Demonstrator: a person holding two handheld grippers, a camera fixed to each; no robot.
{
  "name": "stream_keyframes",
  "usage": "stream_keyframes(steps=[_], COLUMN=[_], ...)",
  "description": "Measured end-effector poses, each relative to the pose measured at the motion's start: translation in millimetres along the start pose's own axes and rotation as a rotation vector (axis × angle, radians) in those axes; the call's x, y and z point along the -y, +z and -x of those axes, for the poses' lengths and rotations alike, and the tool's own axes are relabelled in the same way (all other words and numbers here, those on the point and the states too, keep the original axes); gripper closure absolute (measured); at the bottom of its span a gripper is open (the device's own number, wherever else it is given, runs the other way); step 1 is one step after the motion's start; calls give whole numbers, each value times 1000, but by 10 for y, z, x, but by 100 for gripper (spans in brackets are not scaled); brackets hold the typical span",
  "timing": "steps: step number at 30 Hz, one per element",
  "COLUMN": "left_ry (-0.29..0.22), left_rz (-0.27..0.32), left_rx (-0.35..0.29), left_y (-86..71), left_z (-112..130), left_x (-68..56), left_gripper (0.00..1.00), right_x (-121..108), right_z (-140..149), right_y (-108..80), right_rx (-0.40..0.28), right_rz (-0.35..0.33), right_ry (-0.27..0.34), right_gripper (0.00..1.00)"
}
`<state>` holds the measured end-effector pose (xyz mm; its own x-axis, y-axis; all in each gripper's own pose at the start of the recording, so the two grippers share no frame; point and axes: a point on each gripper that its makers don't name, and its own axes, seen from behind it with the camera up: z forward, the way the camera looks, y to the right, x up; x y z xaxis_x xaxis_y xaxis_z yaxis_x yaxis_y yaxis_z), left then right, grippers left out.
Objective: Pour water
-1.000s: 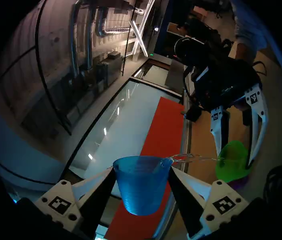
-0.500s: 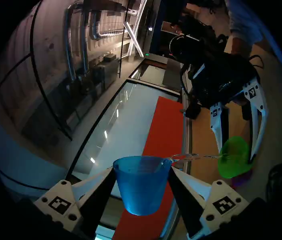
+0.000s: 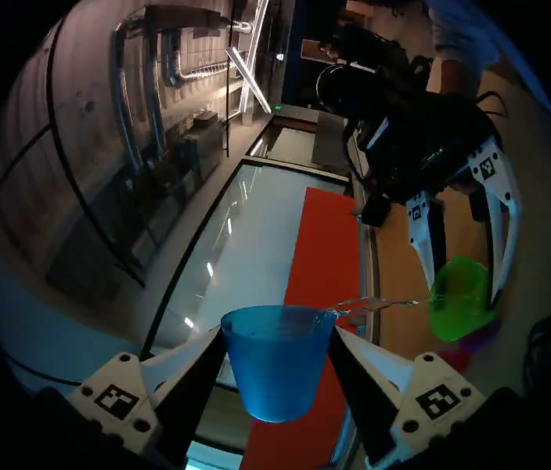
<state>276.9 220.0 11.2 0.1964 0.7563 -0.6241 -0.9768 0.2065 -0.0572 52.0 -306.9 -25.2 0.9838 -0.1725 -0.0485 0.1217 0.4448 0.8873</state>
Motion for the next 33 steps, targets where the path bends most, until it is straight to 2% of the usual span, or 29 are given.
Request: stream_keyframes(steps=[21, 33], left_ry=[130, 214], left_rz=[-1, 0], left_rx=[-3, -13], left_y=[57, 49], left_z=[-61, -165], left_x=[46, 9], left_gripper=[13, 13], right_x=[-33, -77], right_z=[-46, -60], right_y=[-12, -34], right_rx=[-10, -21], right_rz=[12, 22], right_ry=[-3, 3], right_gripper=[10, 10])
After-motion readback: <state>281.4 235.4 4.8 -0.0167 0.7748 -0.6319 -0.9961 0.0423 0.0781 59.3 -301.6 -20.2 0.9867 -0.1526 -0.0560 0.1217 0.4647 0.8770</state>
